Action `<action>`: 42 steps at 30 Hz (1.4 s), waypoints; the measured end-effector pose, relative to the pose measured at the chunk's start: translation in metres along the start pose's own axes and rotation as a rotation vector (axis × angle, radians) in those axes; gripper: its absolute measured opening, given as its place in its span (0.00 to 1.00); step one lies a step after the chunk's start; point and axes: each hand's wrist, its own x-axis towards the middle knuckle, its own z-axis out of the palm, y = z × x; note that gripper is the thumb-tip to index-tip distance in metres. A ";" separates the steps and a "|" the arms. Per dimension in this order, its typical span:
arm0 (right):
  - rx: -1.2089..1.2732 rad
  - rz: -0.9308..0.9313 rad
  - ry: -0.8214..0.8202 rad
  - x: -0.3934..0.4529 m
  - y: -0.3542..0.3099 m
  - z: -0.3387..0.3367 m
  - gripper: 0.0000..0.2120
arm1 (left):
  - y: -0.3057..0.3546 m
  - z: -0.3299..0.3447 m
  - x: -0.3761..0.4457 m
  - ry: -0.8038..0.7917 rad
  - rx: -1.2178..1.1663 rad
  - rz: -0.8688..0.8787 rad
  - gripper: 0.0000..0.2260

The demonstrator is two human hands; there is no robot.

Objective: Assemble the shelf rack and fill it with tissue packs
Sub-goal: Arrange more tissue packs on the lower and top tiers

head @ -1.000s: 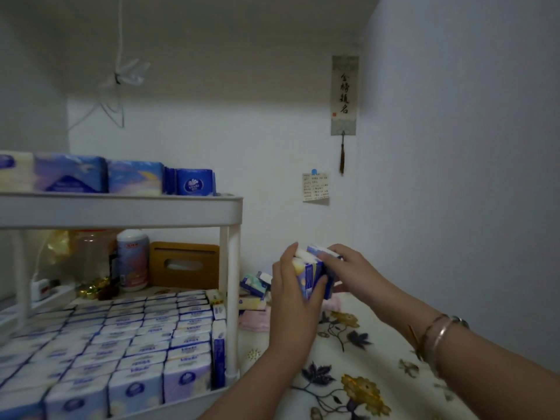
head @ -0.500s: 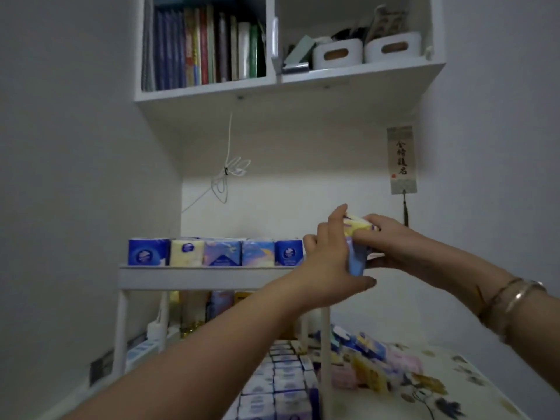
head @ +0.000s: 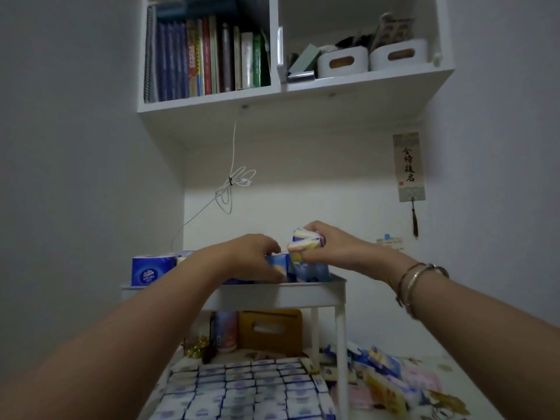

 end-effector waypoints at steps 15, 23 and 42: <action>-0.270 -0.077 -0.141 0.012 0.018 0.005 0.28 | 0.000 0.011 0.007 0.093 0.047 0.063 0.18; 0.238 -0.017 0.376 -0.054 0.079 -0.019 0.14 | 0.077 0.033 -0.007 0.499 -0.098 0.249 0.13; 0.018 0.376 0.319 -0.113 0.320 0.054 0.09 | 0.126 0.324 0.100 0.154 -0.455 -0.319 0.16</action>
